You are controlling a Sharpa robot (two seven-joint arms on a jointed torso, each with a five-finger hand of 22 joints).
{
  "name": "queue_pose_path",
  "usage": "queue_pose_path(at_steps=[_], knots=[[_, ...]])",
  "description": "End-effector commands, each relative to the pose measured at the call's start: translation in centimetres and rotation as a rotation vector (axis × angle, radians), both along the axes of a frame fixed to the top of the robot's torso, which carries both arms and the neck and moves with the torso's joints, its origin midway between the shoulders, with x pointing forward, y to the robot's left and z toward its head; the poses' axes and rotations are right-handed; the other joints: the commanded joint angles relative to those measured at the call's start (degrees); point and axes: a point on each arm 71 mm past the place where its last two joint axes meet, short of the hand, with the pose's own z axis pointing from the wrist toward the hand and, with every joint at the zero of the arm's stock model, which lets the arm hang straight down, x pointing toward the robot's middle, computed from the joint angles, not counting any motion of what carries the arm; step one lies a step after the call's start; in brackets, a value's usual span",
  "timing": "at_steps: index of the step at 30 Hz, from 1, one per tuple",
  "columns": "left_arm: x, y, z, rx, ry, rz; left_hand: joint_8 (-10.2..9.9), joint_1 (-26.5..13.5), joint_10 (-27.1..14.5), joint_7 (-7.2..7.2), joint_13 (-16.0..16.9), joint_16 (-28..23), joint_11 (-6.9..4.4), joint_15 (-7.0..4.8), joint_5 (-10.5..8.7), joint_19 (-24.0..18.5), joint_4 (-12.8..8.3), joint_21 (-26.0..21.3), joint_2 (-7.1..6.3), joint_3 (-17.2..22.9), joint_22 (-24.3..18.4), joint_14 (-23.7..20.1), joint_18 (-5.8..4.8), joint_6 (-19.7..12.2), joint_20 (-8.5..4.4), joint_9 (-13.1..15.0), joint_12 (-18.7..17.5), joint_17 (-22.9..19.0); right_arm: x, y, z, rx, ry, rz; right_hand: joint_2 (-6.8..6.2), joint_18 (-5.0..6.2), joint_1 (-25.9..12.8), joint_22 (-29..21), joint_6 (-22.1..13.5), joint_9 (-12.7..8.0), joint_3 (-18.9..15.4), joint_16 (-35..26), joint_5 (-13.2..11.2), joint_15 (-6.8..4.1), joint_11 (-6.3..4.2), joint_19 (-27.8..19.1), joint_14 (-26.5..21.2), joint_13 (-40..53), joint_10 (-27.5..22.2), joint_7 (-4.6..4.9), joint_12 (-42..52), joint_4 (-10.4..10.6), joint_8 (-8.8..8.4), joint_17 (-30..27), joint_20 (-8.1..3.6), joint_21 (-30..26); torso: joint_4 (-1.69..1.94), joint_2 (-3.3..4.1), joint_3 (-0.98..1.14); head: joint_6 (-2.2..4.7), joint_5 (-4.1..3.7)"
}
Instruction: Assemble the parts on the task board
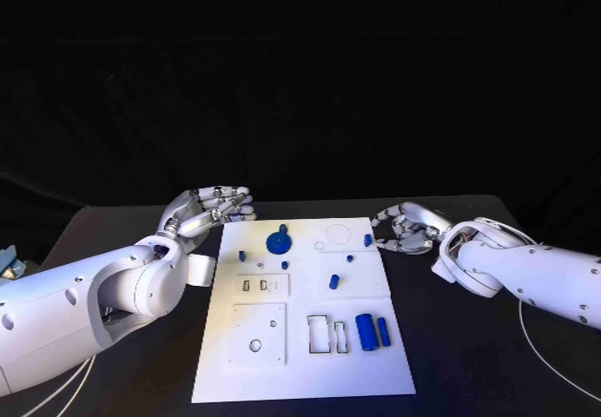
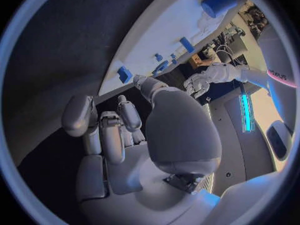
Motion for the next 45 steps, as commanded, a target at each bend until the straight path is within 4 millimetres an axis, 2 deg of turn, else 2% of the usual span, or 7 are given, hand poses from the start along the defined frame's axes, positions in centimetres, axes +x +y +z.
queue_pose_path(at_steps=[1,7,11,19,26,38,45], knots=[[0.0,-0.3,0.1,-0.014,-0.011,-0.021,-0.36,-0.36,-0.27,1.33,0.03,-0.03,0.12,-0.03,-0.22,-0.37,-0.31,-0.17,0.02,0.10,-0.06,-0.39,0.55,-0.49,0.18,-0.05,-0.23,0.06,0.4,0.2,-0.4,-0.011,0.005,-0.011,0.16,-0.35,0.06,-0.07,0.14,-0.04,-0.22,0.01,0.23,0.32,0.30,0.07,5.71,-0.02,0.20,0.29,0.17,0.07,-0.16,13.59,0.19,0.08,0.05,0.15,0.17,-0.09,0.03],[0.0,-0.4,0.1,-0.015,-0.010,-0.025,-0.39,-0.40,-0.30,1.34,0.04,0.01,0.13,-0.02,-0.22,-0.41,-0.37,-0.17,0.06,0.14,-0.08,-0.42,0.57,-0.49,0.21,-0.06,-0.24,0.11,0.7,1.0,-1.2,-0.012,0.022,-0.007,0.18,-0.33,0.03,-0.17,0.13,-0.05,-0.23,0.02,0.23,0.33,0.31,0.03,5.72,0.03,0.25,0.30,0.22,0.10,-0.18,13.63,0.20,-0.01,0.27,0.21,0.16,-0.26,0.05],[0.0,-0.4,0.1,-0.015,-0.010,-0.024,-0.39,-0.40,-0.30,1.34,0.04,0.01,0.13,-0.02,-0.22,-0.41,-0.37,-0.17,0.06,0.14,-0.08,-0.42,0.57,-0.49,0.21,-0.06,-0.24,0.11,0.6,1.4,-1.7,-0.015,0.036,0.001,0.37,-0.35,0.04,-0.03,0.54,-0.01,-0.22,0.05,0.10,0.39,0.38,0.14,5.74,0.15,0.39,0.37,0.36,0.15,-0.06,13.72,0.26,0.09,0.36,0.33,0.25,-0.26,0.13],[0.0,-0.3,0.1,-0.013,-0.008,-0.022,-0.39,-0.40,-0.30,1.34,0.04,0.01,0.13,-0.02,-0.22,-0.41,-0.37,-0.17,0.06,0.14,-0.08,-0.42,0.57,-0.49,0.21,-0.06,-0.24,0.11,0.5,1.8,-2.5,-0.020,0.050,0.009,0.63,-0.37,0.19,0.22,2.26,0.17,-0.26,0.07,-0.21,0.50,0.46,0.32,5.75,0.38,0.63,0.43,0.68,0.10,0.60,13.77,0.41,0.20,0.18,0.29,0.24,-0.31,0.35],[0.0,-0.3,0.1,-0.012,-0.006,-0.022,-0.39,-0.40,-0.30,1.34,0.04,0.01,0.13,-0.02,-0.22,-0.41,-0.37,-0.17,0.06,0.14,-0.08,-0.42,0.57,-0.49,0.21,-0.06,-0.24,0.11,0.6,1.7,-2.5,-0.010,0.028,-0.010,1.84,-0.49,0.44,1.07,5.26,0.62,0.26,0.06,-0.53,0.17,0.00,0.83,5.75,1.45,1.74,-0.08,1.76,0.16,2.25,13.75,0.21,0.77,0.26,0.30,0.26,-0.29,0.25],[0.0,-0.3,0.1,-0.011,-0.004,-0.020,-0.39,-0.40,-0.30,1.34,0.04,0.01,0.13,-0.02,-0.22,-0.41,-0.37,-0.17,0.06,0.14,-0.08,-0.42,0.57,-0.49,0.21,-0.06,-0.24,0.11,0.7,1.6,-2.3,0.005,0.004,-0.025,2.44,-0.58,0.82,1.58,6.30,0.83,0.77,0.15,-0.74,-0.16,-0.38,1.13,5.82,1.92,2.28,-0.50,2.24,-0.10,3.06,14.03,-0.07,1.12,0.18,0.35,0.32,-0.35,0.27],[0.0,-0.2,0.1,-0.010,-0.003,-0.019,-0.44,-0.42,-0.34,1.36,0.04,0.05,0.14,-0.01,-0.22,-0.47,-0.46,-0.16,0.11,0.21,-0.10,-0.49,0.60,-0.50,0.24,-0.07,-0.24,0.18,0.7,1.7,-2.1,0.024,-0.012,-0.026,3.45,-0.69,1.39,2.15,7.28,1.09,1.62,0.25,-1.46,-0.48,-0.75,1.45,5.90,2.37,2.81,-0.92,2.65,-0.51,3.96,14.37,-0.37,1.52,0.24,0.32,0.30,-0.43,0.22]])
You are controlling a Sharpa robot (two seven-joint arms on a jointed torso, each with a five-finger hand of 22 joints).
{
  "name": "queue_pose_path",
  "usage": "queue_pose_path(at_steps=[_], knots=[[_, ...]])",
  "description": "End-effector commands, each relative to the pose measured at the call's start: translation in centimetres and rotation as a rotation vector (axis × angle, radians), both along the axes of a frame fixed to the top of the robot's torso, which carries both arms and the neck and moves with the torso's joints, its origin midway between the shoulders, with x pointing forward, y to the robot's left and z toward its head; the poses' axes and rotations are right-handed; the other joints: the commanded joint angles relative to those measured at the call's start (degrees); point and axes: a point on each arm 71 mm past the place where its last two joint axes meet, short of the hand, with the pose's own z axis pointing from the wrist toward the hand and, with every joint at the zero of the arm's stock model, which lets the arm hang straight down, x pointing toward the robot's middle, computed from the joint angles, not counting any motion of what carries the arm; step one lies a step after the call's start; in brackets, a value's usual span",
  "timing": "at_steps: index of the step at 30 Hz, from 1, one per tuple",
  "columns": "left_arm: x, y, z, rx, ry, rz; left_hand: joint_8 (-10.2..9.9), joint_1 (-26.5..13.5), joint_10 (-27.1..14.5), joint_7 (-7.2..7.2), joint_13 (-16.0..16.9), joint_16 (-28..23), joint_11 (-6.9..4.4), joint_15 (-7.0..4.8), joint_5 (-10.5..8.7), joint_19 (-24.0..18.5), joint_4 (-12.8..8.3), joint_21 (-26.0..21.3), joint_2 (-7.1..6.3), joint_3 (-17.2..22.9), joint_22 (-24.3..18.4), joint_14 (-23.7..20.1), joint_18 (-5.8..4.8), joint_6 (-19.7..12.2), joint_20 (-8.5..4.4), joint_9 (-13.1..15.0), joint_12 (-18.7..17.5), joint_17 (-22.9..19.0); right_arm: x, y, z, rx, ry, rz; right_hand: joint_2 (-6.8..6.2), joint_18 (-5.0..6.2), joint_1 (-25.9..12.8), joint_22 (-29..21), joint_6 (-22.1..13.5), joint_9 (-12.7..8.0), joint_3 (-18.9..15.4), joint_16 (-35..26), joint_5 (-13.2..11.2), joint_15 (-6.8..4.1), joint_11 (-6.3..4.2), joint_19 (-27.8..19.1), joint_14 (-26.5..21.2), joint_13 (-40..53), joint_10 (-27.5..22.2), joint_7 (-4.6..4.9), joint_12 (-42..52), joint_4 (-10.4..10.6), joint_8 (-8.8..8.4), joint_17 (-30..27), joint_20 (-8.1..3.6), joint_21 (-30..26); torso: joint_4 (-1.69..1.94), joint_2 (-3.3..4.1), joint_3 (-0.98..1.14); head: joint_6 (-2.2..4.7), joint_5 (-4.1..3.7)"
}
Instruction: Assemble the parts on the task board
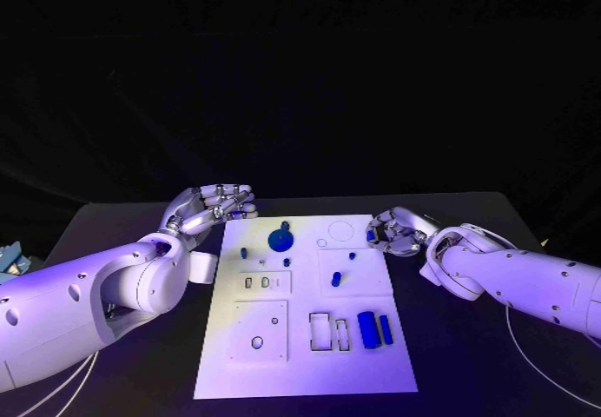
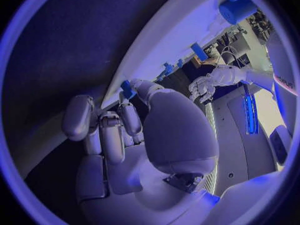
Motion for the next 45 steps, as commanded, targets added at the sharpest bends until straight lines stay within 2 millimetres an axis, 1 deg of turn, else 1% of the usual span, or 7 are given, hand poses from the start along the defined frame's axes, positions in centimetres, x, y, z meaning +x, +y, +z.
queue_pose_path(at_steps=[1,12,24,28,36,42,45], knots=[[-0.1,-0.2,0.1,-0.009,-0.005,-0.016,-0.19,-0.42,-0.34,1.36,0.04,0.05,0.14,-0.01,-0.21,-0.26,-0.31,-0.16,0.11,0.06,-0.05,-0.49,0.60,-0.50,0.03,-0.08,-0.24,0.05,0.0,0.1,0.2,0.021,-0.023,-0.002,1.42,-0.71,0.35,0.36,1.21,0.40,1.02,0.28,-2.11,-0.71,-0.31,0.51,5.92,0.37,0.71,-0.40,0.63,-0.38,1.23,14.47,-0.36,0.48,0.06,-0.03,-0.02,-0.04,-0.06],[-0.1,-0.1,0.1,-0.008,-0.004,-0.014,-0.19,-0.42,-0.34,1.36,0.04,0.05,0.14,-0.01,-0.21,-0.26,-0.31,-0.16,0.11,0.06,-0.05,-0.49,0.60,-0.50,0.03,-0.08,-0.24,0.05,0.0,0.0,0.6,0.050,-0.073,-0.013,4.38,-0.98,0.99,1.87,4.29,2.86,3.09,0.46,-3.44,-2.32,-2.22,1.26,6.07,2.65,3.22,-2.64,2.37,-1.95,6.39,15.08,-1.77,1.45,0.04,-0.01,-0.03,-0.13,-0.09],[-0.1,0.1,0.1,-0.005,-0.002,-0.011,-0.23,-0.43,-0.37,1.38,0.04,0.06,0.16,0.00,-0.22,-0.29,-0.36,-0.16,0.12,0.09,-0.06,-0.53,0.61,-0.52,0.05,-0.09,-0.24,0.08,-0.9,1.6,1.3,0.070,-0.034,-0.052,4.71,-0.91,0.15,1.54,3.17,3.33,3.42,0.46,-3.53,-2.50,-2.32,1.02,6.07,2.36,3.05,-2.65,1.97,-2.08,7.19,15.08,-2.08,0.99,-0.06,-0.21,-0.23,-0.21,0.23],[-0.1,0.1,0.1,-0.004,0.000,-0.010,-0.23,-0.43,-0.37,1.38,0.04,0.06,0.16,0.00,-0.22,-0.29,-0.36,-0.16,0.12,0.09,-0.06,-0.53,0.61,-0.52,0.05,-0.09,-0.24,0.08,-1.8,3.8,1.9,0.072,0.007,-0.053,5.28,-0.89,-0.03,1.38,2.32,3.36,4.01,0.47,-3.56,-2.36,-2.12,0.83,6.07,1.54,2.26,-2.40,1.14,-2.11,7.27,15.10,-2.01,0.71,-0.23,-0.38,-0.38,-0.26,0.58],[0.1,0.1,0.0,-0.002,0.005,-0.007,-0.28,-0.47,-0.43,1.42,0.04,0.07,0.19,0.02,-0.24,-0.32,-0.43,-0.15,0.09,0.10,-0.07,-0.59,0.61,-0.56,0.07,-0.11,-0.26,0.11,-3.2,9.6,3.2,0.046,0.066,0.013,5.38,-0.86,-0.93,1.41,2.66,3.74,4.09,0.36,-3.63,-2.41,-2.26,0.86,5.99,1.83,2.64,-2.66,1.33,-1.89,8.19,14.75,-1.99,0.62,-0.47,-0.79,-0.65,-0.68,2.77],[0.1,-0.2,-0.1,-0.002,0.007,-0.012,-0.31,-0.51,-0.46,1.43,0.04,0.05,0.20,0.05,-0.25,-0.36,-0.43,-0.17,0.05,0.08,-0.08,-0.66,0.61,-0.58,0.09,-0.12,-0.26,0.12,-3.9,13.6,3.2,-0.003,0.071,0.097,5.28,-0.78,-0.95,1.16,2.73,3.87,4.17,0.30,-3.61,-2.51,-2.40,0.74,5.95,1.71,2.61,-2.81,1.21,-2.08,8.51,14.59,-2.04,0.36,-0.23,-0.88,-0.83,-1.24,3.39],[0.2,-0.4,-0.1,-0.002,0.008,-0.011,-0.32,-0.53,-0.47,1.43,0.04,0.03,0.21,0.06,-0.26,-0.38,-0.44,-0.18,0.05,0.08,-0.09,-0.71,0.60,-0.59,0.10,-0.12,-0.27,0.11,-4.4,15.6,3.1,-0.037,0.060,0.140,5.22,-0.76,-0.97,1.10,2.81,3.95,4.19,0.27,-3.60,-2.56,-2.45,0.71,5.92,1.76,2.66,-2.88,1.24,-2.18,8.70,14.47,-2.07,0.30,-0.40,-0.84,-0.70,-1.39,3.75]])
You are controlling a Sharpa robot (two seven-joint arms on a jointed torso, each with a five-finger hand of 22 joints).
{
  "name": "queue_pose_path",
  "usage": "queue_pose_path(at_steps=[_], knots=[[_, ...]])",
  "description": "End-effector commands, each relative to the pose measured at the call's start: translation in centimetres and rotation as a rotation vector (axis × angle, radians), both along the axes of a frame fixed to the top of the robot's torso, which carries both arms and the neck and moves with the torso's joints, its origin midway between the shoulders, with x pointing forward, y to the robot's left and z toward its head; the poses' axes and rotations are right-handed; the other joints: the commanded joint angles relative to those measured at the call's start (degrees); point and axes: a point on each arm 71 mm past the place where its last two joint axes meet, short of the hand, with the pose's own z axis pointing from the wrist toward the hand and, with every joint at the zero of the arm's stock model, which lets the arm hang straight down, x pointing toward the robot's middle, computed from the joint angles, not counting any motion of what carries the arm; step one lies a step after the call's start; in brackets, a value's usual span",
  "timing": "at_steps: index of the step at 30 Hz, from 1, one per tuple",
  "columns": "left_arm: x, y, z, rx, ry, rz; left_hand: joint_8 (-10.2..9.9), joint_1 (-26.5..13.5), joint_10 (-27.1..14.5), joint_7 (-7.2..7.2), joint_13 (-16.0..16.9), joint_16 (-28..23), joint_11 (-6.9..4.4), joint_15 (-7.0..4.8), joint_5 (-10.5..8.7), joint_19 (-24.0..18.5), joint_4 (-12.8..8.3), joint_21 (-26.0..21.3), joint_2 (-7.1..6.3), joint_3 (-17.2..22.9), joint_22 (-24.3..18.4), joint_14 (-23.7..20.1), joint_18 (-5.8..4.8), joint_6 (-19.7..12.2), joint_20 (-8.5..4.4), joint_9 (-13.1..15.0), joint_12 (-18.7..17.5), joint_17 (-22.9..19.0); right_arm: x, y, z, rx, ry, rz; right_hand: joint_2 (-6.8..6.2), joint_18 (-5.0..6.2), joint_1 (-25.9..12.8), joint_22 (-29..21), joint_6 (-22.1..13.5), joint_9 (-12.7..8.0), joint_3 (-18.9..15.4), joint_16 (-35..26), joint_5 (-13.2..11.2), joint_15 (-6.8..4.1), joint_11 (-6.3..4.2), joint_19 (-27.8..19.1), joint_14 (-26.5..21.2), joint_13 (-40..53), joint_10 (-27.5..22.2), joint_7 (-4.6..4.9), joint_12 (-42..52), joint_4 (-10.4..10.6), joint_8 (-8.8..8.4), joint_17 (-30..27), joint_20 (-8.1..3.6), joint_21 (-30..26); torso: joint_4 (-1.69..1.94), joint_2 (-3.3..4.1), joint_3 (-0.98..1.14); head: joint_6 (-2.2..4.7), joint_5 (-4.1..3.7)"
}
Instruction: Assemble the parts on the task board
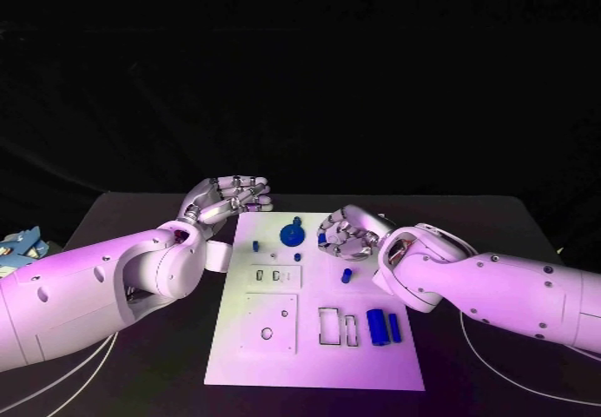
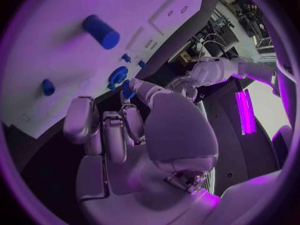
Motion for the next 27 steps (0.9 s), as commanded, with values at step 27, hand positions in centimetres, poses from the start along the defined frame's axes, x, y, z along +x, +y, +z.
queue_pose_path(at_steps=[27], knots=[[0.1,-0.7,0.0,-0.007,0.003,-0.017,-0.28,-0.56,-0.31,1.64,0.04,-0.08,0.01,0.13,-0.27,-0.53,-0.34,-0.24,0.05,-0.05,-0.13,-0.57,0.58,-0.41,0.16,-0.08,-0.27,0.05,-2.8,7.9,-3.4,-0.189,-0.057,0.153,-0.40,-0.63,-0.78,-0.55,0.96,3.53,0.19,-0.04,0.19,-0.55,-0.44,-0.52,5.76,-0.21,0.01,-0.91,-0.30,-0.28,5.25,14.19,-0.34,-0.71,-0.13,0.02,0.09,-1.04,1.79]])
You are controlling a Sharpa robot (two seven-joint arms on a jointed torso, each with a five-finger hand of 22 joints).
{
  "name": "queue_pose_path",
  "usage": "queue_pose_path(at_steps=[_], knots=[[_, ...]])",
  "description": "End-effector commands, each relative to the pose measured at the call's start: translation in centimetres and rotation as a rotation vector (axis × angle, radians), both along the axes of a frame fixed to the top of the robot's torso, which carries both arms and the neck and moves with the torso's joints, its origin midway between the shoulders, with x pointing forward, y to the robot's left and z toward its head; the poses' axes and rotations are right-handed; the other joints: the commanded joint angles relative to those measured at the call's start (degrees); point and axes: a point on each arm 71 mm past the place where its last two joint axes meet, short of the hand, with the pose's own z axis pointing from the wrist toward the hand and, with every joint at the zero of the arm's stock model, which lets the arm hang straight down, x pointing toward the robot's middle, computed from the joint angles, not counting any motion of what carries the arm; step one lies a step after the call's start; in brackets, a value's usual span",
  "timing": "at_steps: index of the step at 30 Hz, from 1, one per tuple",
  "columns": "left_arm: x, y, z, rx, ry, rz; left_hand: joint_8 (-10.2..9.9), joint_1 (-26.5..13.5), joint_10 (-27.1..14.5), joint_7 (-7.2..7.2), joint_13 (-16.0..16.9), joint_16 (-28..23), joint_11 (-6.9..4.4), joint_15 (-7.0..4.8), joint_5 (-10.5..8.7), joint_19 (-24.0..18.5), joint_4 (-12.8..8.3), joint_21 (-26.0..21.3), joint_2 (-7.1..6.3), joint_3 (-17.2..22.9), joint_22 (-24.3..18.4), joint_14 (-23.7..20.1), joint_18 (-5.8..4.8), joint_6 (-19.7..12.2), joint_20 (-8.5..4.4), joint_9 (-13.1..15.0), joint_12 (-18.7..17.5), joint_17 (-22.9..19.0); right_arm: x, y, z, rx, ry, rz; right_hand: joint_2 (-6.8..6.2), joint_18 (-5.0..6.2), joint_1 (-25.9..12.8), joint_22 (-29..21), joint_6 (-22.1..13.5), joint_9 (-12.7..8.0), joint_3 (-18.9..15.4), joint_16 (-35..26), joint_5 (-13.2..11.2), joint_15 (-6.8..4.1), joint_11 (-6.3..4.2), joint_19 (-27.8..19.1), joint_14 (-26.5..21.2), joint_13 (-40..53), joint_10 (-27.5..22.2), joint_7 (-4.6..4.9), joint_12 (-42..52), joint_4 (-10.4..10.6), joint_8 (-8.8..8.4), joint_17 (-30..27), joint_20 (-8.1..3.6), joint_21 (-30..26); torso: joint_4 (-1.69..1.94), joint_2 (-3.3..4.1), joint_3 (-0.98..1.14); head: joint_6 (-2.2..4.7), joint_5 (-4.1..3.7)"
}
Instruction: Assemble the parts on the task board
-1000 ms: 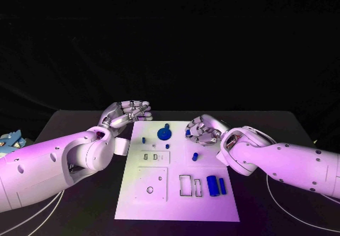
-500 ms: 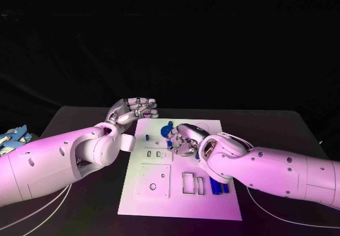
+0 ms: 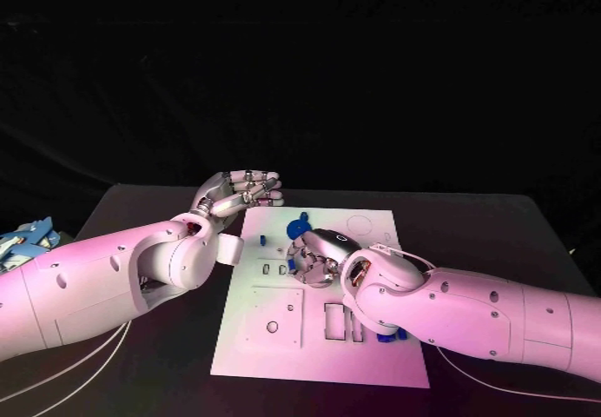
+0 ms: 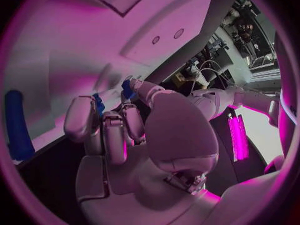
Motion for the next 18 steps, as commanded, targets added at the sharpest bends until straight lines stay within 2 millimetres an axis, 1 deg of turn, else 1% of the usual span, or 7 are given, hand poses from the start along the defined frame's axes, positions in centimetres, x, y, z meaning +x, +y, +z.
queue_pose_path(at_steps=[1,3,6,12,15,18], knots=[[-0.02,-0.17,0.10,-0.005,-0.004,-0.009,-0.28,-0.56,-0.32,1.64,0.04,-0.08,0.01,-0.08,-0.27,-0.32,-0.34,-0.24,0.05,-0.05,-0.05,-0.36,0.58,-0.41,-0.06,-0.08,-0.27,0.06,-0.04,0.10,-0.11,-0.037,-0.027,0.010,-0.08,-0.66,-0.52,0.07,1.15,3.55,0.06,-0.02,0.24,-0.57,-0.46,-0.25,5.78,0.01,0.08,-0.71,-0.24,-0.13,5.31,14.28,-0.17,-0.18,-0.09,0.03,0.03,-0.16,0.23],[-0.02,-0.18,0.10,-0.006,-0.004,-0.009,-0.28,-0.56,-0.32,1.64,0.04,-0.08,0.01,-0.08,-0.27,-0.32,-0.34,-0.24,0.05,-0.05,-0.05,-0.36,0.58,-0.41,-0.06,-0.08,-0.27,0.06,-0.03,0.11,-0.16,-0.040,-0.026,0.010,-0.08,-0.66,-0.52,0.07,1.15,3.55,0.06,-0.02,0.24,-0.57,-0.46,-0.25,5.78,0.01,0.08,-0.71,-0.24,-0.13,5.31,14.28,-0.17,-0.18,-0.06,0.03,0.03,-0.28,0.25],[-0.03,-0.19,0.10,-0.006,-0.004,-0.009,-0.28,-0.56,-0.32,1.64,0.04,-0.08,0.01,-0.08,-0.27,-0.32,-0.34,-0.24,0.05,-0.05,-0.05,-0.36,0.58,-0.41,-0.06,-0.08,-0.27,0.06,0.00,0.13,-0.28,-0.045,-0.023,0.011,-0.16,-0.66,-0.67,0.07,1.11,3.56,0.03,-0.03,0.23,-0.58,-0.46,-0.25,5.77,0.02,0.09,-0.72,-0.24,-0.11,5.37,14.24,-0.19,-0.19,0.02,0.05,0.02,-0.33,0.04],[-0.03,-0.15,0.10,-0.005,-0.003,-0.008,-0.30,-0.59,-0.34,1.65,0.04,-0.12,0.02,-0.05,-0.27,-0.41,-0.37,-0.27,0.05,-0.03,-0.08,-0.49,0.57,-0.41,-0.02,-0.09,-0.26,0.07,0.04,0.25,-0.60,-0.057,-0.015,0.016,-0.36,-0.64,-0.84,-0.03,1.04,3.58,-0.03,-0.04,0.19,-0.60,-0.48,-0.29,5.76,-0.04,0.05,-0.73,-0.30,-0.13,5.45,14.22,-0.21,-0.31,0.01,0.02,0.04,-0.54,0.32],[-0.03,-0.13,0.10,-0.005,-0.003,-0.008,-0.30,-0.59,-0.34,1.65,0.04,-0.12,0.02,-0.05,-0.27,-0.41,-0.37,-0.27,0.05,-0.03,-0.08,-0.49,0.57,-0.41,-0.02,-0.09,-0.26,0.07,0.06,0.32,-0.77,-0.064,-0.012,0.019,-0.40,-0.63,-0.89,-0.09,1.02,3.58,-0.04,-0.05,0.18,-0.61,-0.48,-0.32,5.76,-0.11,-0.01,-0.73,-0.36,-0.12,5.46,14.19,-0.22,-0.36,0.01,0.00,0.00,-0.51,0.31],[-0.03,-0.13,0.10,-0.005,-0.003,-0.008,-0.30,-0.59,-0.34,1.65,0.04,-0.12,0.02,-0.05,-0.27,-0.41,-0.37,-0.27,0.05,-0.03,-0.08,-0.49,0.57,-0.41,-0.02,-0.09,-0.26,0.07,0.07,0.34,-0.85,-0.066,-0.011,0.019,-0.40,-0.63,-0.89,-0.09,1.02,3.58,-0.04,-0.05,0.18,-0.61,-0.48,-0.32,5.76,-0.11,-0.01,-0.73,-0.36,-0.12,5.46,14.19,-0.22,-0.36,0.01,0.04,0.01,-0.52,0.27]])
